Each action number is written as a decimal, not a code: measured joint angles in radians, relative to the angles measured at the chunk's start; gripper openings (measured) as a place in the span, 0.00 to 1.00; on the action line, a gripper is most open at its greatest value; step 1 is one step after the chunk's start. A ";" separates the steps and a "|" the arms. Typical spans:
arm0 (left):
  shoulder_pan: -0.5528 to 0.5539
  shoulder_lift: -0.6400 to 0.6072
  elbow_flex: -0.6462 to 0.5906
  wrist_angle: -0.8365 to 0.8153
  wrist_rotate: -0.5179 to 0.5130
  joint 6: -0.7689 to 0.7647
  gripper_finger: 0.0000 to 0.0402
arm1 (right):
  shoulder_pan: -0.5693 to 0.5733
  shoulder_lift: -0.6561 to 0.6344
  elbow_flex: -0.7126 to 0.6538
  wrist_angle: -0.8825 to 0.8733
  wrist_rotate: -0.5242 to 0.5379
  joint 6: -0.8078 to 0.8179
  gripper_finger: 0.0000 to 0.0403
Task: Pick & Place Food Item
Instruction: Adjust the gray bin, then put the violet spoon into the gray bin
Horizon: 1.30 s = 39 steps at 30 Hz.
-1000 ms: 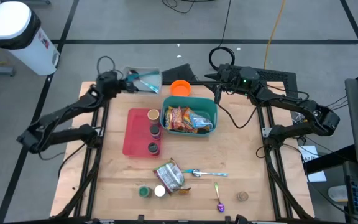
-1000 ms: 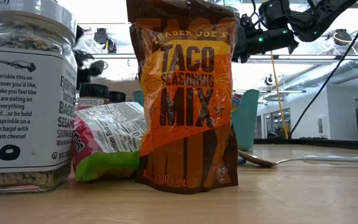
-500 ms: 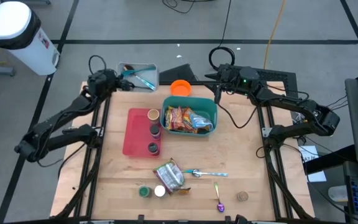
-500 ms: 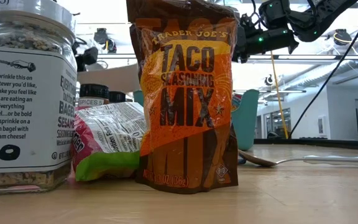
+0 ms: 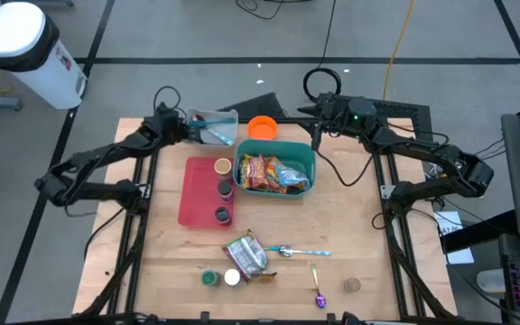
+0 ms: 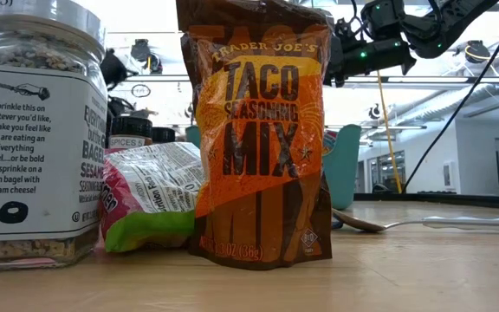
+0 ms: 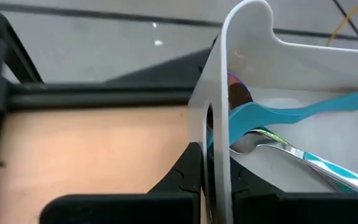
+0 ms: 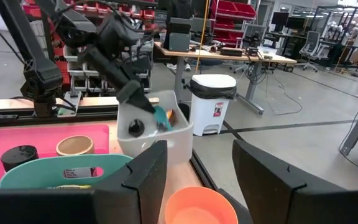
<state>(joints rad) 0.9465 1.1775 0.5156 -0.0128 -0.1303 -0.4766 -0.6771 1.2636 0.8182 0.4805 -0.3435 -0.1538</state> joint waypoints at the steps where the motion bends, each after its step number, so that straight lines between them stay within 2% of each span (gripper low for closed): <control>1: -0.005 0.015 0.000 0.006 0.001 -0.006 0.01 | 0.000 0.000 0.000 0.000 0.000 -0.007 0.43; 7: -0.041 0.063 0.000 0.001 0.017 -0.034 0.01 | 0.000 0.000 0.000 0.000 0.000 -0.018 0.43; 16: -0.071 0.065 0.000 -0.045 0.028 -0.067 0.01 | 0.000 0.000 0.000 0.000 0.000 -0.019 0.43; 21: -0.072 0.065 0.000 -0.064 0.025 -0.055 0.08 | 0.000 0.000 0.000 0.000 0.000 -0.016 0.43; 25: -0.072 0.065 0.000 -0.074 -0.018 -0.062 0.13 | 0.000 0.000 0.000 0.000 -0.002 -0.016 0.43; 31: -0.072 0.064 0.000 -0.065 -0.035 -0.042 0.24 | 0.000 0.000 0.000 -0.004 -0.002 0.032 0.44; 39: -0.068 0.063 0.000 -0.010 -0.035 0.066 0.51 | 0.015 0.000 0.000 -0.024 -0.002 0.048 0.44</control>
<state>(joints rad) 0.8783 1.2400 0.5156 -0.0224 -0.1651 -0.4104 -0.6621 1.2636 0.8181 0.4566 -0.3450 -0.1062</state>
